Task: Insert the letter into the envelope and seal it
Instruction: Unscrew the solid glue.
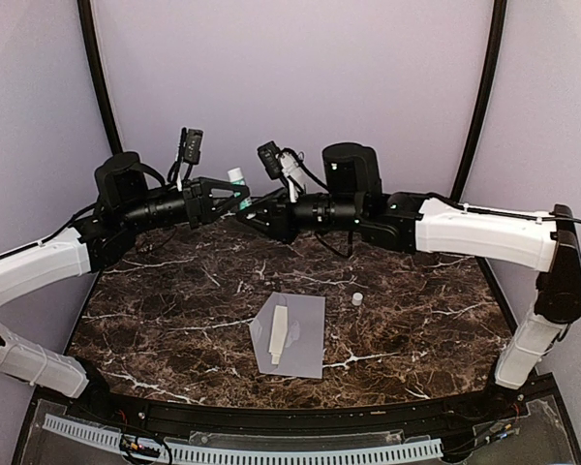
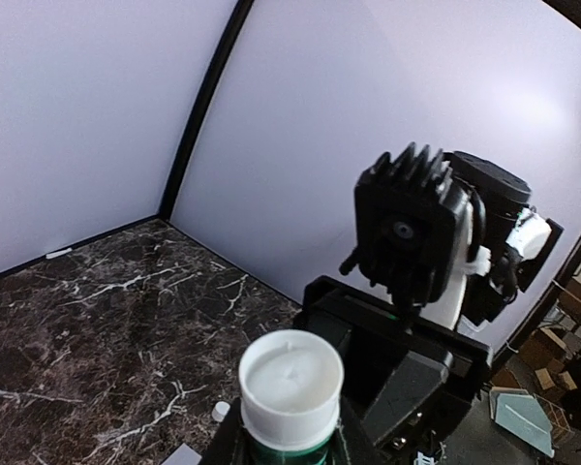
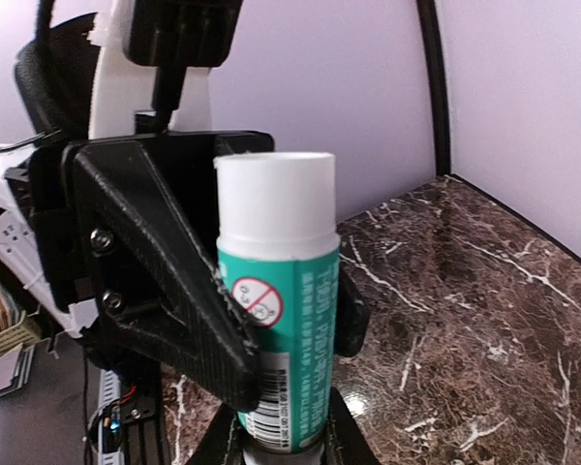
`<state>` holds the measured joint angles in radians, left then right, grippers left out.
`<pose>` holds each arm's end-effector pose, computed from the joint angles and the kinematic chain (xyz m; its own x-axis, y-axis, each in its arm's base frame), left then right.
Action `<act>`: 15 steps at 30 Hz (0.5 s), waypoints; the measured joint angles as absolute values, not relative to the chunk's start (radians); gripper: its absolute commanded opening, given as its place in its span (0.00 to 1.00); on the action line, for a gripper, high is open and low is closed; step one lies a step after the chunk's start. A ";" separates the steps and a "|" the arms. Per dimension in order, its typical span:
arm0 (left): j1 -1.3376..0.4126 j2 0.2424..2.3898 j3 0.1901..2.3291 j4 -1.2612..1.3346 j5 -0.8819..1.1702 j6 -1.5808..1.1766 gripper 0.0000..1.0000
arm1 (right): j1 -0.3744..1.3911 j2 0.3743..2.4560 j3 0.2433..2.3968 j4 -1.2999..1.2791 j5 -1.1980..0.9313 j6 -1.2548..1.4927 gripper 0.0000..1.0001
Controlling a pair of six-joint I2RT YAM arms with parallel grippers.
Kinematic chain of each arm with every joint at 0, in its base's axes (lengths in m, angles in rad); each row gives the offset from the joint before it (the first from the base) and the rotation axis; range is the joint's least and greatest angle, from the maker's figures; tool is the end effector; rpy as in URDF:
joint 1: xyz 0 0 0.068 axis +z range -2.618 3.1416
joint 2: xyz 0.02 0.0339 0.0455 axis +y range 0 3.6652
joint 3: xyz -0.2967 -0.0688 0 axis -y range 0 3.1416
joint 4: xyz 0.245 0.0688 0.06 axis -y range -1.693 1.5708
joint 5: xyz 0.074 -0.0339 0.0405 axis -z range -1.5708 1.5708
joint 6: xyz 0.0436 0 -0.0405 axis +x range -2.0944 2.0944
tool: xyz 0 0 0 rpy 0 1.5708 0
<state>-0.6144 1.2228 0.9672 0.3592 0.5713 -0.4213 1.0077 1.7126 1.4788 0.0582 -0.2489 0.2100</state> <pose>0.2161 -0.1813 0.4000 -0.3009 -0.2087 -0.9305 0.8781 0.3199 -0.3557 0.2197 0.3682 0.3885 -0.2890 -0.0794 -0.9540 -0.9087 0.3362 0.2473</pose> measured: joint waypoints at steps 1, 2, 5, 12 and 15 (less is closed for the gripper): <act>-0.614 1.226 0.970 0.371 0.611 -0.419 0.00 | 0.996 1.697 1.458 0.076 -0.303 0.223 0.08; -0.614 1.231 0.976 0.387 0.653 -0.419 0.00 | 0.984 1.682 1.438 0.099 -0.361 0.236 0.08; -0.614 1.244 0.989 0.457 0.772 -0.429 0.00 | 0.955 1.642 1.384 0.184 -0.529 0.283 0.08; -0.620 1.257 1.011 0.561 0.955 -0.456 0.00 | 0.932 1.628 1.364 0.300 -0.786 0.381 0.09; -0.620 1.263 1.015 0.576 0.988 -0.458 0.00 | 0.928 1.628 1.363 0.309 -0.825 0.403 0.22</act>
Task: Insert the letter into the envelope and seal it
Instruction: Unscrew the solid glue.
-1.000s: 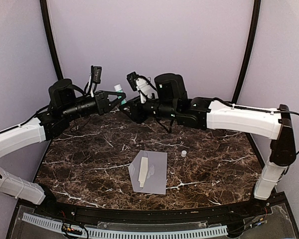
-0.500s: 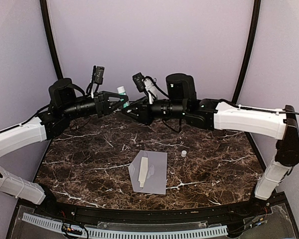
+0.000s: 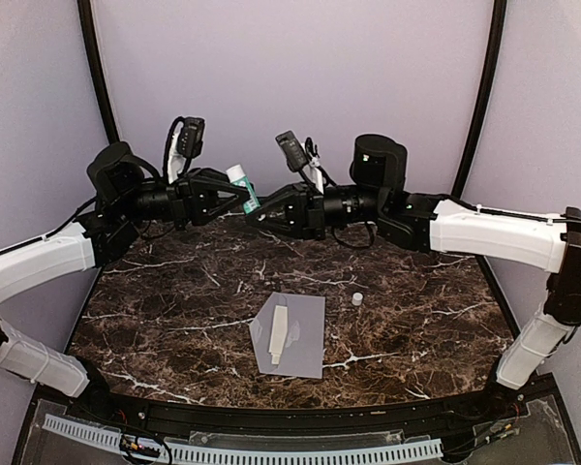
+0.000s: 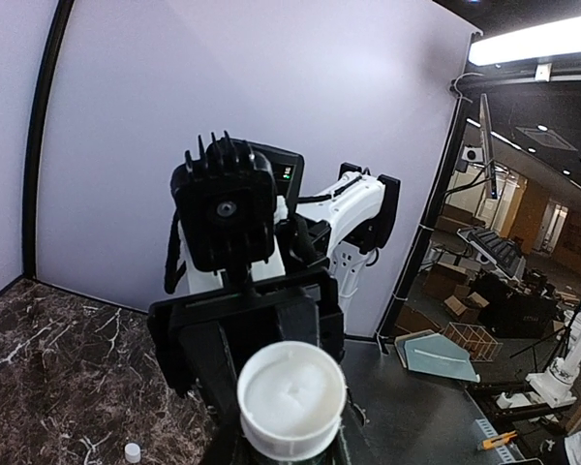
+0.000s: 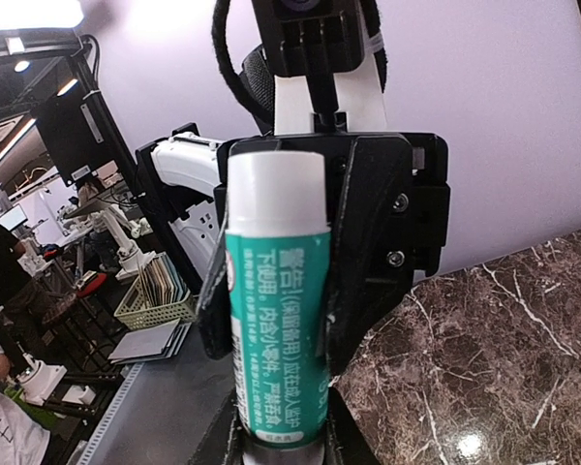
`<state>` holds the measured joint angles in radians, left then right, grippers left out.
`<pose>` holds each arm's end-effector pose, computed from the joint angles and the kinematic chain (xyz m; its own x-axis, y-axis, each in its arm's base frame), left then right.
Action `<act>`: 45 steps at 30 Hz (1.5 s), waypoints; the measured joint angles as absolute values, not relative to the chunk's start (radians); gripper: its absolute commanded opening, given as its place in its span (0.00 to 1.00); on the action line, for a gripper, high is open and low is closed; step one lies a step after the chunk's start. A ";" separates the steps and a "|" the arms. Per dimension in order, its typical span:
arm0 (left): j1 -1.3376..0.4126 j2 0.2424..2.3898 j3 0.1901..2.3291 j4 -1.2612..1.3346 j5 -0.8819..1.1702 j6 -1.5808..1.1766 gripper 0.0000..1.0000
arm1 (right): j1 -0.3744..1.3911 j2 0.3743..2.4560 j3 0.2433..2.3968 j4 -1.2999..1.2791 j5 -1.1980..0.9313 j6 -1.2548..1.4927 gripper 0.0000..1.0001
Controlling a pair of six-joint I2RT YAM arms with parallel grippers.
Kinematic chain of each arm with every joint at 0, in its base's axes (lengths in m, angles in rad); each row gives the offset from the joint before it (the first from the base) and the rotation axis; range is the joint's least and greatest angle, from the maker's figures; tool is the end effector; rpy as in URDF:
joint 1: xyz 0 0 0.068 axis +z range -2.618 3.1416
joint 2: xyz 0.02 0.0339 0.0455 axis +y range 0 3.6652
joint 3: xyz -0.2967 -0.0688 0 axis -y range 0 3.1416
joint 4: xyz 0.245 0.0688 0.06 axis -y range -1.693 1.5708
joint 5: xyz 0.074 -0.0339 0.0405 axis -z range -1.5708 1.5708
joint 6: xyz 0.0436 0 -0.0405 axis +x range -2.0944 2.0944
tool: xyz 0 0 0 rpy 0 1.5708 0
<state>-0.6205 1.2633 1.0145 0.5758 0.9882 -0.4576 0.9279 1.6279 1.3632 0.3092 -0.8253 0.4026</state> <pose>0.2027 -0.1896 0.4256 -0.1911 -0.1622 -0.9681 0.9796 -0.0934 -0.1778 0.2097 0.3334 0.4081 -0.3606 -0.0381 -0.9319 -0.9148 -0.1803 0.3614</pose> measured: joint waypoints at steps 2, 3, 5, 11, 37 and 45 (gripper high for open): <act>-0.620 1.264 1.015 0.579 0.995 -0.458 0.00 | 0.926 1.628 1.361 0.310 -0.826 0.406 0.30; -0.620 1.264 1.015 0.578 0.994 -0.458 0.00 | 0.925 1.628 1.361 0.308 -0.819 0.409 0.41; -0.620 1.264 1.014 0.568 0.994 -0.457 0.00 | 0.922 1.620 1.359 0.303 -0.772 0.398 0.53; -0.617 1.240 0.985 0.536 0.885 -0.453 0.00 | 0.899 1.538 1.301 0.253 -0.575 0.355 0.67; -0.615 1.254 0.979 0.296 0.486 -0.417 0.00 | 1.100 1.760 1.523 -0.036 0.226 0.196 0.48; -0.615 1.266 0.979 0.297 0.482 -0.408 0.00 | 1.107 1.765 1.525 -0.043 0.221 0.187 0.19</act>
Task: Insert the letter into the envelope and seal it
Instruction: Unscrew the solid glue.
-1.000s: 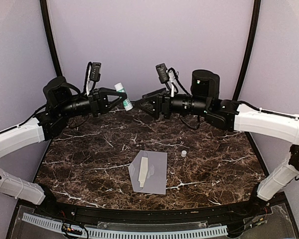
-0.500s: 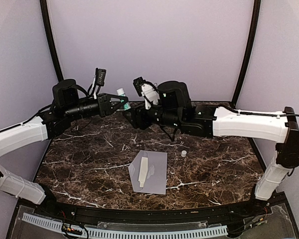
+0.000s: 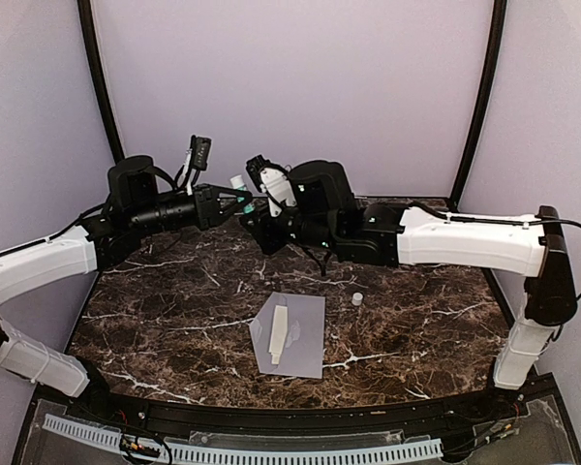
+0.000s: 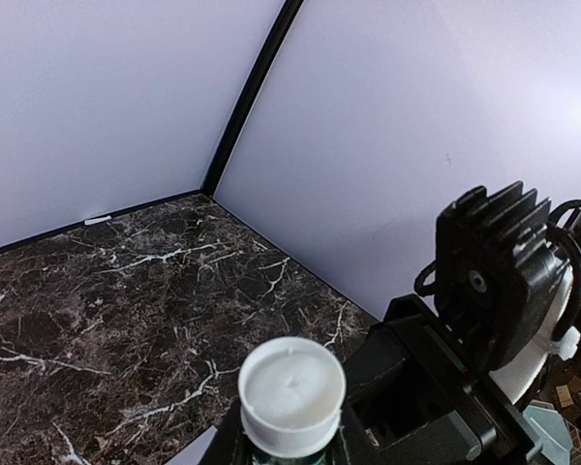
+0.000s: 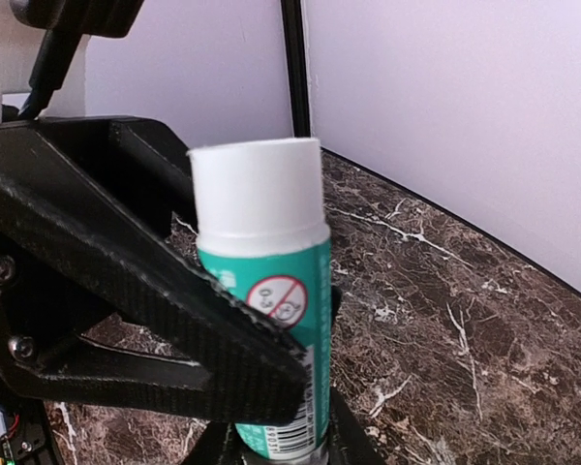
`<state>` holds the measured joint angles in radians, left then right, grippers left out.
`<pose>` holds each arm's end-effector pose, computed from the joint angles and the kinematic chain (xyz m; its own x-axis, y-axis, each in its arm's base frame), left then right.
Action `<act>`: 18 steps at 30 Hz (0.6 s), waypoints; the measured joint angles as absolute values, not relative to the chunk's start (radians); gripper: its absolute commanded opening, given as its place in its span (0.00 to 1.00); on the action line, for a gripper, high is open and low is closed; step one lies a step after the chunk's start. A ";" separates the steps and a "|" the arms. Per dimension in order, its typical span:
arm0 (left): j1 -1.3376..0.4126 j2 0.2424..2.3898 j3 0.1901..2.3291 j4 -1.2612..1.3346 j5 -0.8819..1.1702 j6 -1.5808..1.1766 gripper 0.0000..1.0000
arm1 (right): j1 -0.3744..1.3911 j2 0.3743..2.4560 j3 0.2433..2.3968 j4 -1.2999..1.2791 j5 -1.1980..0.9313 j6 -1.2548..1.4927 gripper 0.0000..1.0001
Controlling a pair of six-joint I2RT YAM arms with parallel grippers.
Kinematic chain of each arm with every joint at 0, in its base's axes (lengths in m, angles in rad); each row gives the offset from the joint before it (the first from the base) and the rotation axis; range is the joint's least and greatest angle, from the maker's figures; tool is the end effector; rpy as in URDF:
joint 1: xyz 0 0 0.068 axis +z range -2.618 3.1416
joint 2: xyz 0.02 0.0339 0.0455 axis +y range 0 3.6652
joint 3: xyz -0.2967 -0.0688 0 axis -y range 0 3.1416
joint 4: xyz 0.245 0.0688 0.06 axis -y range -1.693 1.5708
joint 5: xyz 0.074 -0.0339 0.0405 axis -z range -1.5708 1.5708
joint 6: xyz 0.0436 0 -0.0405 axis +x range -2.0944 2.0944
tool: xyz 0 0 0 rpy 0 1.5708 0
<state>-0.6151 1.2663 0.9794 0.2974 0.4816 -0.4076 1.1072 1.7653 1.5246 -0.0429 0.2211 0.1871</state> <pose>0.2298 -0.1871 0.3860 -0.3448 -0.1865 -0.9200 0.8202 0.4167 -0.3919 0.2060 0.3906 0.3719 -0.2678 -0.1297 -0.9547 -0.7417 0.6603 0.1183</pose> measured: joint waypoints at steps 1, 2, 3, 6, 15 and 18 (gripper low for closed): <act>-0.615 1.267 0.980 0.297 0.482 -0.407 0.00 | 1.108 1.765 1.523 -0.040 0.217 0.183 0.17; -0.615 1.269 0.980 0.297 0.484 -0.406 0.00 | 1.108 1.764 1.518 -0.035 0.213 0.181 0.15; -0.615 1.270 0.980 0.297 0.488 -0.405 0.00 | 1.108 1.761 1.510 -0.025 0.208 0.178 0.14; -0.615 1.278 0.981 0.297 0.512 -0.404 0.00 | 1.103 1.739 1.465 0.009 0.179 0.173 0.12; -0.618 1.293 1.014 0.349 0.720 -0.390 0.00 | 1.000 1.617 1.323 0.127 -0.265 0.215 0.12; -0.618 1.296 1.029 0.395 0.826 -0.389 0.00 | 0.965 1.601 1.320 0.159 -0.455 0.250 0.12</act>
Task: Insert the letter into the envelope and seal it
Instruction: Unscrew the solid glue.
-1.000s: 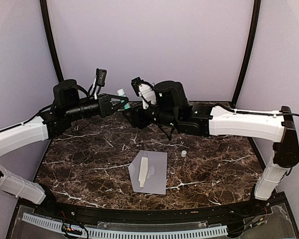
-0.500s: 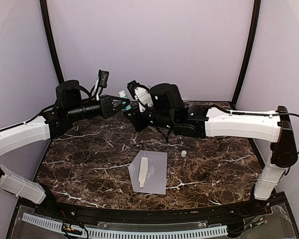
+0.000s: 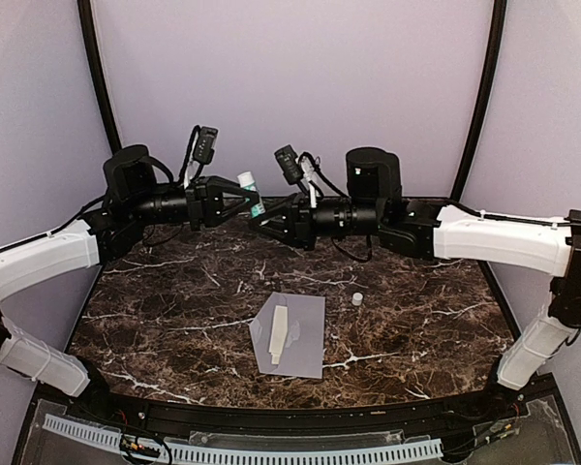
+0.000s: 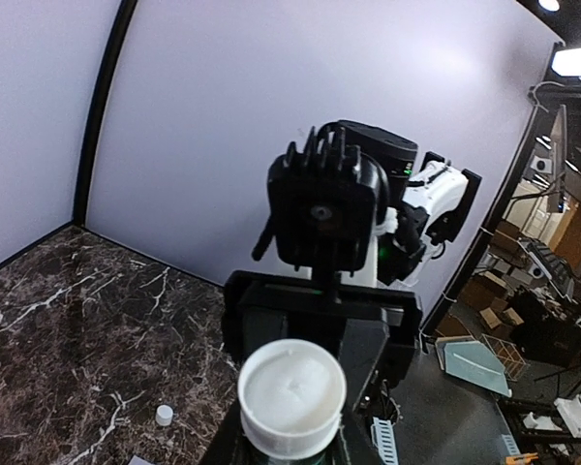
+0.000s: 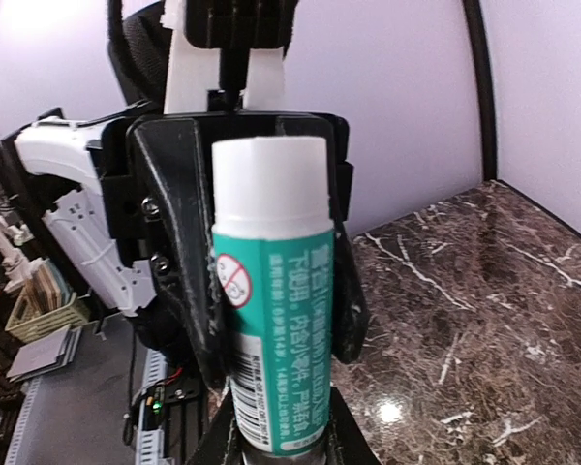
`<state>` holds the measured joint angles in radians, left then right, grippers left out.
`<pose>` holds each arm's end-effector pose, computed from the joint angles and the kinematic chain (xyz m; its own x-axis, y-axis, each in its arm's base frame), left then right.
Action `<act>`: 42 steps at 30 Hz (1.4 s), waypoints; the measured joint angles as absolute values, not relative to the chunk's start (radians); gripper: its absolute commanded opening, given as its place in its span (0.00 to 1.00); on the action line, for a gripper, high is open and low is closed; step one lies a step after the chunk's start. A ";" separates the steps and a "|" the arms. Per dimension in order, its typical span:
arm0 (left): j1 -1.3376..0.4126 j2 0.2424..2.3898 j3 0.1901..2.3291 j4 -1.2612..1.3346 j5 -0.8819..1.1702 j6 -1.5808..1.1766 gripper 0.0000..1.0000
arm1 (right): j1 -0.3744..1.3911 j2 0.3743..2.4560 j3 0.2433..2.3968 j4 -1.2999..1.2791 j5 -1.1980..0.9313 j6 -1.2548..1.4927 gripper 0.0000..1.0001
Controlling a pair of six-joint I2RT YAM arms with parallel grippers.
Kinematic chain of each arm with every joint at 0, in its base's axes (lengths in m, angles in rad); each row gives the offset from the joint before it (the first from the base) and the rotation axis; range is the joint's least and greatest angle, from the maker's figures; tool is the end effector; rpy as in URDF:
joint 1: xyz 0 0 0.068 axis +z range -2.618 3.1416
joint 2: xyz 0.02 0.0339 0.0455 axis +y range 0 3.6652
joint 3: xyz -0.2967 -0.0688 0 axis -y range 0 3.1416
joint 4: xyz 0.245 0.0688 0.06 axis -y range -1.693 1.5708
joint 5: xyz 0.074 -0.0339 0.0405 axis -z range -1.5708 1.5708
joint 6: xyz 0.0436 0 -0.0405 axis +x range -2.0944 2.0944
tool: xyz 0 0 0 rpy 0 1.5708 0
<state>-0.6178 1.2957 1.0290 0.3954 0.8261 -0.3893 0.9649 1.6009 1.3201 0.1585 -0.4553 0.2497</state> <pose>0.2213 -0.1966 0.4056 -0.2778 -0.1181 -0.9533 0.9529 0.0921 -0.2891 0.2082 0.3342 0.3860 -0.3112 -0.0594 -0.9485 -0.9390 0.1728 0.2972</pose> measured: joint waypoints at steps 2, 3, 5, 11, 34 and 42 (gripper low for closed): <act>-0.618 1.296 1.033 0.421 0.881 -0.390 0.00 | 0.951 1.600 1.324 0.174 -0.557 0.273 0.12; -0.618 1.296 1.033 0.430 0.902 -0.390 0.00 | 0.945 1.600 1.326 0.177 -0.606 0.284 0.12; -0.618 1.296 1.034 0.446 0.944 -0.394 0.00 | 0.939 1.601 1.330 0.180 -0.673 0.302 0.12; -0.620 1.299 1.034 0.482 1.006 -0.412 0.00 | 0.932 1.608 1.327 0.223 -0.773 0.360 0.35; -0.607 1.225 0.999 0.290 0.505 -0.344 0.00 | 1.049 1.548 1.302 0.051 -0.062 0.196 0.63; -0.607 1.229 0.999 0.281 0.485 -0.344 0.00 | 1.073 1.628 1.385 0.046 0.069 0.157 0.56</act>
